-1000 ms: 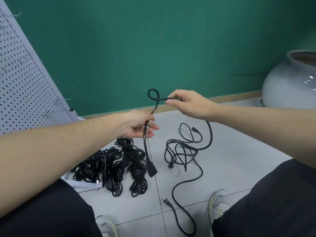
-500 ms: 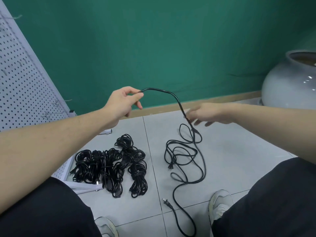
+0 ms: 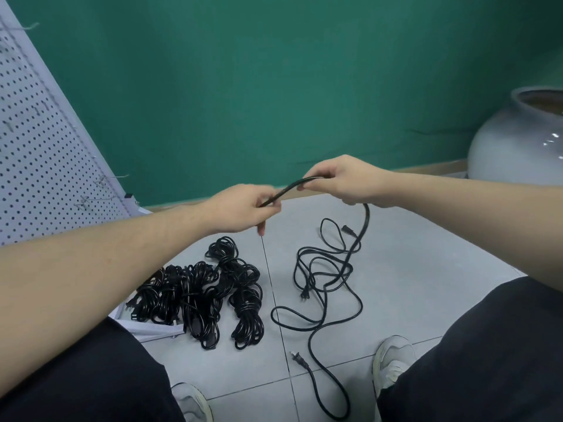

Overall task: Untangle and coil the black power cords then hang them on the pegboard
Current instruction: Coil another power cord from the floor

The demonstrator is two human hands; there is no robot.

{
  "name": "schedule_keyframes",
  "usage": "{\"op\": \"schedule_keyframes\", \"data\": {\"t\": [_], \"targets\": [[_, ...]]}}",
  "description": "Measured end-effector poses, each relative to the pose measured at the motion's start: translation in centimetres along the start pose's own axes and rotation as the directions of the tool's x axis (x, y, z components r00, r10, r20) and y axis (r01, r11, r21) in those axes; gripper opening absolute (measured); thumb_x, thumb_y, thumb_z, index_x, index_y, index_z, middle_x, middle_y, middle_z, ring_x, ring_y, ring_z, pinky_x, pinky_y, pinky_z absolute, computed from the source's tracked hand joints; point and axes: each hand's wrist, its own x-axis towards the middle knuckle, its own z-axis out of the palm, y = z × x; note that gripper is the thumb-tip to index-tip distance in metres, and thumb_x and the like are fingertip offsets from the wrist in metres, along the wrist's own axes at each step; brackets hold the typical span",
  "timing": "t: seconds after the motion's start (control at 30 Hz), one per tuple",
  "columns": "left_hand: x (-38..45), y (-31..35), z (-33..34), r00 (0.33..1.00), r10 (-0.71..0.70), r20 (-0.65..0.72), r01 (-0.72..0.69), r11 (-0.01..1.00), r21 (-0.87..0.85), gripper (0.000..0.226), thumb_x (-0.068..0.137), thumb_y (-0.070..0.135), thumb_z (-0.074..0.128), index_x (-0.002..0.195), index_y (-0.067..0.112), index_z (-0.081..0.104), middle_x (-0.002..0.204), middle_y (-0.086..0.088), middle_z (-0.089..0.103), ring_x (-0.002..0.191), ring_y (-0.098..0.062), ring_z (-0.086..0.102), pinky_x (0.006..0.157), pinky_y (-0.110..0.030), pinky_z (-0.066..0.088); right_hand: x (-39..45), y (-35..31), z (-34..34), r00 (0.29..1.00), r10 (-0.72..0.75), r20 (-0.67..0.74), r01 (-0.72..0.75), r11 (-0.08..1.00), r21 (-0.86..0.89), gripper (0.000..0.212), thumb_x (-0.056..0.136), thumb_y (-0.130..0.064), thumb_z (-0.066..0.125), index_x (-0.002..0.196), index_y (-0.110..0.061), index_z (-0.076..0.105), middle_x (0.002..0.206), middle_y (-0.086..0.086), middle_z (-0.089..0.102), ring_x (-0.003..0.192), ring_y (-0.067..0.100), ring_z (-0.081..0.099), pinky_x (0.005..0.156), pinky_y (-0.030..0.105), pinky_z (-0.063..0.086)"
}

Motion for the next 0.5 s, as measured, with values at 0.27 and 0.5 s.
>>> {"op": "schedule_keyframes", "data": {"t": [0.27,0.5], "targets": [[-0.5,-1.8,0.0,1.000,-0.007,0.021,0.006,0.998,0.058,0.034,0.103,0.058,0.043,0.103,0.034,0.068,0.080,0.020,0.073,0.065,0.001,0.061,0.066,-0.027,0.047,-0.1,2.9,-0.7,0.992,0.097,0.075,-0.085,0.985,-0.153,0.007,0.096,-0.025,0.067,0.099,-0.025,0.074,0.077,-0.006,0.067,0.068,0.009,0.060,0.077,0.032,0.053],[0.8,1.8,0.6,0.993,0.039,-0.108,-0.064,0.969,-0.237,0.026,0.107,0.041,0.045,0.094,0.030,0.064,0.071,0.006,0.071,0.054,-0.014,0.045,0.050,-0.024,0.038,0.1,0.0,0.8,0.996,-0.082,0.036,0.086,0.991,-0.104,0.021,0.098,-0.045,0.061,0.090,-0.028,0.073,0.071,-0.009,0.059,0.063,0.004,0.046,0.060,0.018,0.038]]}}
